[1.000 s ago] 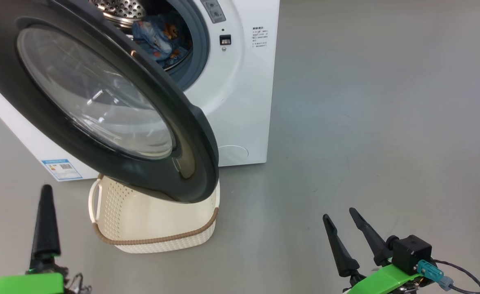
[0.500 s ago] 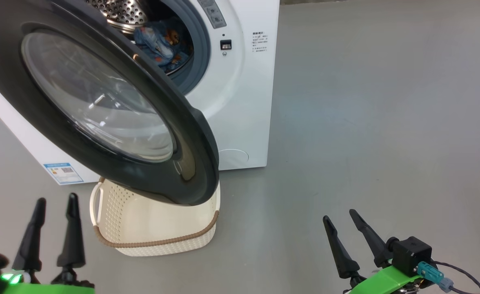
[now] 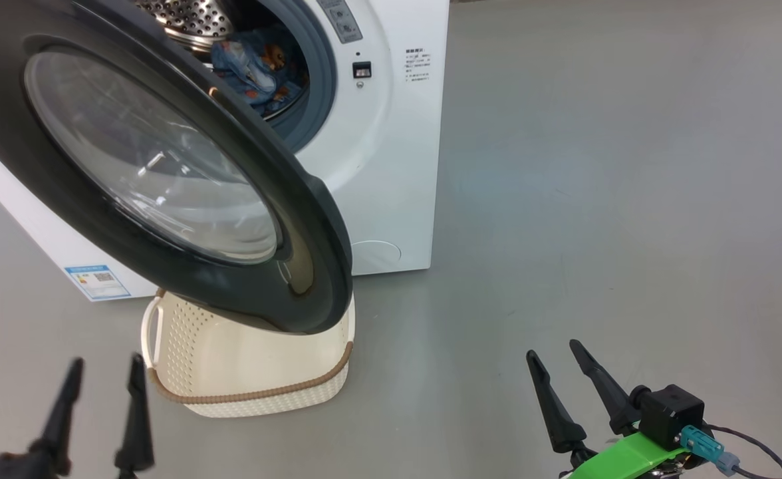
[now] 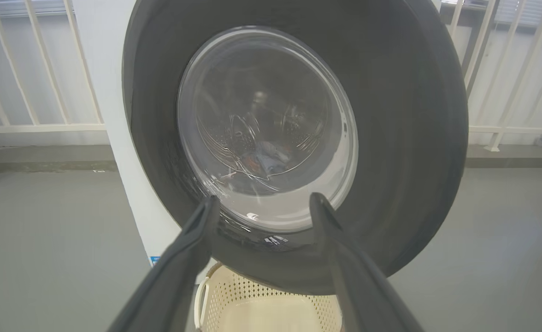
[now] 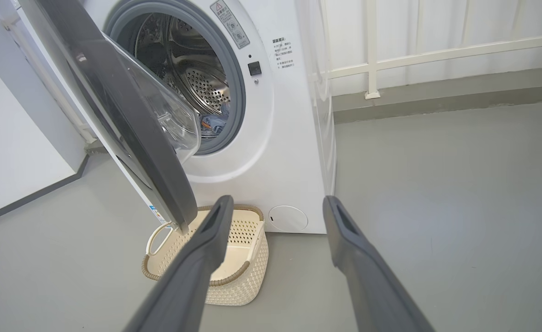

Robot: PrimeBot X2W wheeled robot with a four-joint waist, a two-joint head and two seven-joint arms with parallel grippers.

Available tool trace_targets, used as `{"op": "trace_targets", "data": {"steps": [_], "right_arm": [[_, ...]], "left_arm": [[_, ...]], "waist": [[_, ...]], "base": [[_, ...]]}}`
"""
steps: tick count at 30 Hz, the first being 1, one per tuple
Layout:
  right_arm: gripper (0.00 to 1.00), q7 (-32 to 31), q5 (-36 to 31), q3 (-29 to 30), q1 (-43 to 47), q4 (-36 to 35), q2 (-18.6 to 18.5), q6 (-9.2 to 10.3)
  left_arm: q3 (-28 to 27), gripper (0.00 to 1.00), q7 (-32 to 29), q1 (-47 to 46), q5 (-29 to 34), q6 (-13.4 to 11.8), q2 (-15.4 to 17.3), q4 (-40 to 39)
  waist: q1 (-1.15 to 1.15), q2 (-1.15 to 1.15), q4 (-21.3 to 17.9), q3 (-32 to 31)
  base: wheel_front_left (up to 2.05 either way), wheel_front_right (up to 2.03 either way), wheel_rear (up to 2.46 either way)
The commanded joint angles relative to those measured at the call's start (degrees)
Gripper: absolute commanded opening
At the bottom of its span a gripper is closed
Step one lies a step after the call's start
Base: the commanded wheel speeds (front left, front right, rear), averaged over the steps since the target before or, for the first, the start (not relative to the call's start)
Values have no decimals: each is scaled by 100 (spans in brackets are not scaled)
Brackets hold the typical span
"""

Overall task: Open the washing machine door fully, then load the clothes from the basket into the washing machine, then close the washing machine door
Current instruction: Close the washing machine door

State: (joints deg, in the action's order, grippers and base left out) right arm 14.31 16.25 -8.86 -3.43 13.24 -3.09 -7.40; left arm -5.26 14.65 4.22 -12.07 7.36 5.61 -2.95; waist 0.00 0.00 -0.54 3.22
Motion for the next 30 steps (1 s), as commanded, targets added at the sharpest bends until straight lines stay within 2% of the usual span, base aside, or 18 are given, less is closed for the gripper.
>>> {"op": "trace_targets", "data": {"steps": [1,11,30], "right_arm": [[100,69,-26,-156,-79,-151,22,-9],[100,69,-53,-141,-70,-142,22,-9],[100,69,-91,-141,-46,-121,22,-9]], "left_arm": [[-197,100,34,-46,96,13,20,-25],[-98,100,34,65,178,13,-46,398],[-195,100,35,208,413,13,-169,505]], "waist": [[0,0,-4,-4],[0,0,-12,-35],[0,0,-1,-121]], "base": [[0,0,0],[0,0,0],[0,0,0]]}}
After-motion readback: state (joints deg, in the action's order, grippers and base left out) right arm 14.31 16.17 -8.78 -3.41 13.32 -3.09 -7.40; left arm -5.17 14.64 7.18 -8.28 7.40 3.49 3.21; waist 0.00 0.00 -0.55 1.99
